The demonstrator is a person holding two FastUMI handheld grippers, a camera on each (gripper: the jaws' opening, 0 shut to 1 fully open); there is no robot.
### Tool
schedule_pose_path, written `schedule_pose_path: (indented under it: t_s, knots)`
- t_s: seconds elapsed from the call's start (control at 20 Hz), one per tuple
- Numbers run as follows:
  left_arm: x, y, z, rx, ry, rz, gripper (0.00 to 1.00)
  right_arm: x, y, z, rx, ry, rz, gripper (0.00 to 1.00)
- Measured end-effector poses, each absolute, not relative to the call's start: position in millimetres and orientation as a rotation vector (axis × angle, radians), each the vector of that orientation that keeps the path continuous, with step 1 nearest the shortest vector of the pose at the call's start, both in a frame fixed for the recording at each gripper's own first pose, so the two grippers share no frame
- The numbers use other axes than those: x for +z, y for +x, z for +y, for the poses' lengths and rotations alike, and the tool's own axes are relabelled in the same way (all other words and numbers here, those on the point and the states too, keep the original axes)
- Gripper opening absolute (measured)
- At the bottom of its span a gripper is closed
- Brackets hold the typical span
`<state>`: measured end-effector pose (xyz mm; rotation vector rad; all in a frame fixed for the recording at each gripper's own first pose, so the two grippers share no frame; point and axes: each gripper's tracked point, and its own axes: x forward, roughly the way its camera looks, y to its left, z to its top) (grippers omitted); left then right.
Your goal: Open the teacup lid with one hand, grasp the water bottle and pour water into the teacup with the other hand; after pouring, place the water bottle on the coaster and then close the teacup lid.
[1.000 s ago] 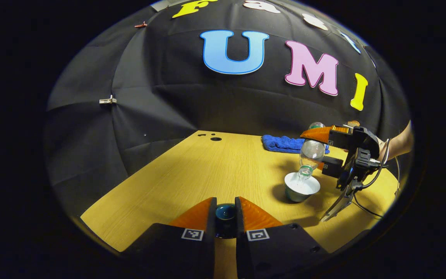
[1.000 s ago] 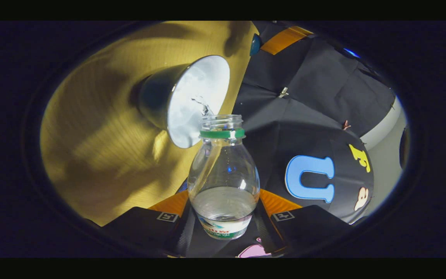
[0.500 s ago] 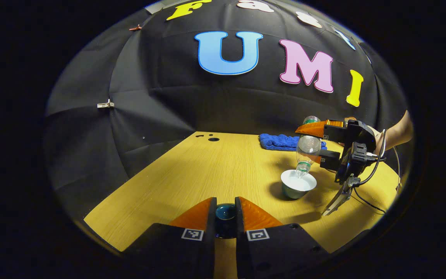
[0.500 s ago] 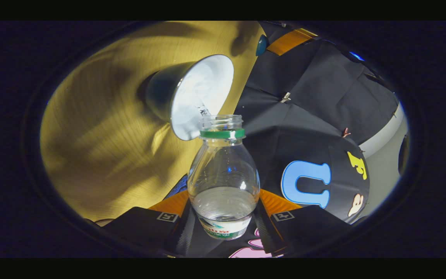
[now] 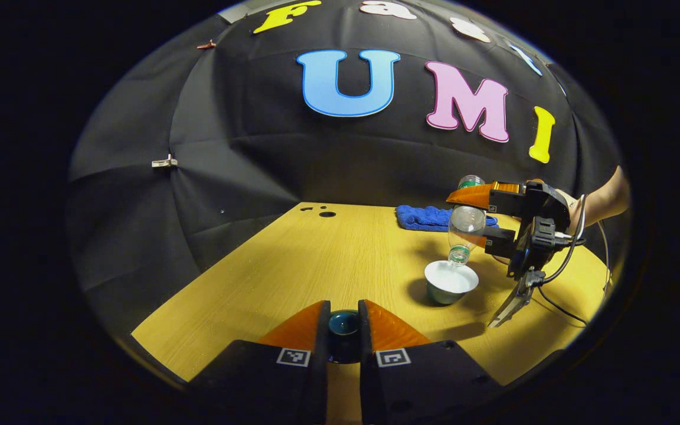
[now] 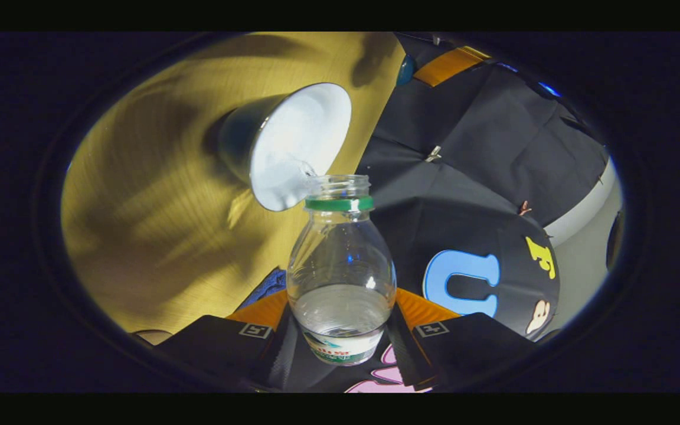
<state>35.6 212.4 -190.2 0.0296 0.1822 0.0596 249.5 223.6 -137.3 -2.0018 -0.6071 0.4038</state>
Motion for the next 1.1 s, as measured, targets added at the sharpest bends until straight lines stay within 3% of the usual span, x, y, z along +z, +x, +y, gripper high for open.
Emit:
schedule_pose_path:
  t_s: [1.1]
  knots:
    - [-182.0, 27.5, 205.6, 0.084, 0.032, 0.175, 0.26, -141.1, 248.6, 227.0, 0.436, -2.008, -0.618, 0.72]
